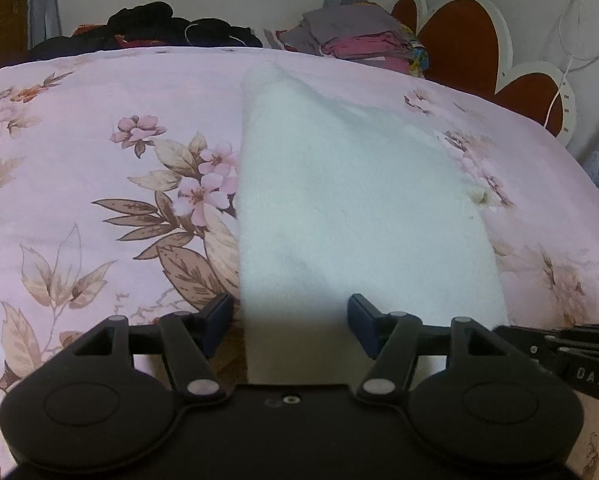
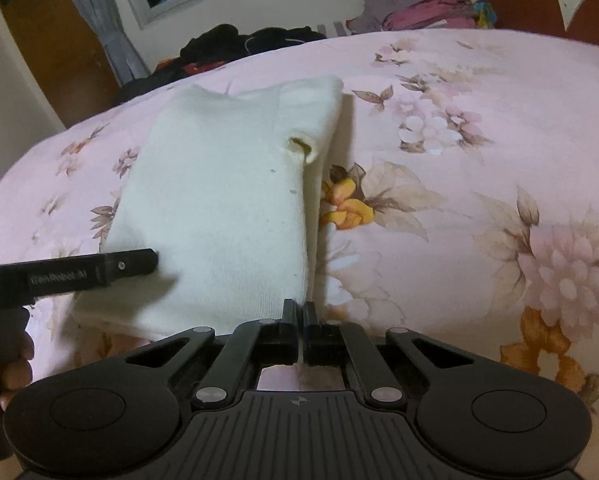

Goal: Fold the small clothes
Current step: 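Close the right gripper on the end of the folded sweater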

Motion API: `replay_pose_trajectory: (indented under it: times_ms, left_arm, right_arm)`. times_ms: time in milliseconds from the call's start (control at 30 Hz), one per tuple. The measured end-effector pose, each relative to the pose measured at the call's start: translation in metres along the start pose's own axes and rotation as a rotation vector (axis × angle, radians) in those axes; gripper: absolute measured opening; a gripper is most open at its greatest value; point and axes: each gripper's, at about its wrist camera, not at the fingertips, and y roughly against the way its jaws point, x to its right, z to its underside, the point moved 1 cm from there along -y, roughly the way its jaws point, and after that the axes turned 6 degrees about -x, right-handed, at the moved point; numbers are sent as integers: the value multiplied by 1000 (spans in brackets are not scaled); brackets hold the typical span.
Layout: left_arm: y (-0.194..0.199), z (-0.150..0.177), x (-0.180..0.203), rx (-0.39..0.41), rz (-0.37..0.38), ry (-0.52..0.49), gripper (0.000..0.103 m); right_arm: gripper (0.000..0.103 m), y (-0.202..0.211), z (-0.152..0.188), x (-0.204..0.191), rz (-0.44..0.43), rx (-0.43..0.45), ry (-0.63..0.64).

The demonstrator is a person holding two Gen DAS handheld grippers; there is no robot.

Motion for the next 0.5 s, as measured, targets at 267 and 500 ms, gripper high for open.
replay_pose_trajectory:
  times_ms: [267, 500]
  left_arm:
    - [22, -12, -2, 12, 39, -24, 57]
    - [34, -58, -8, 103, 32, -23, 57]
  right_arm:
    - [2, 16, -6, 4, -20, 31, -10]
    - [2, 28, -54, -8, -13, 162, -9]
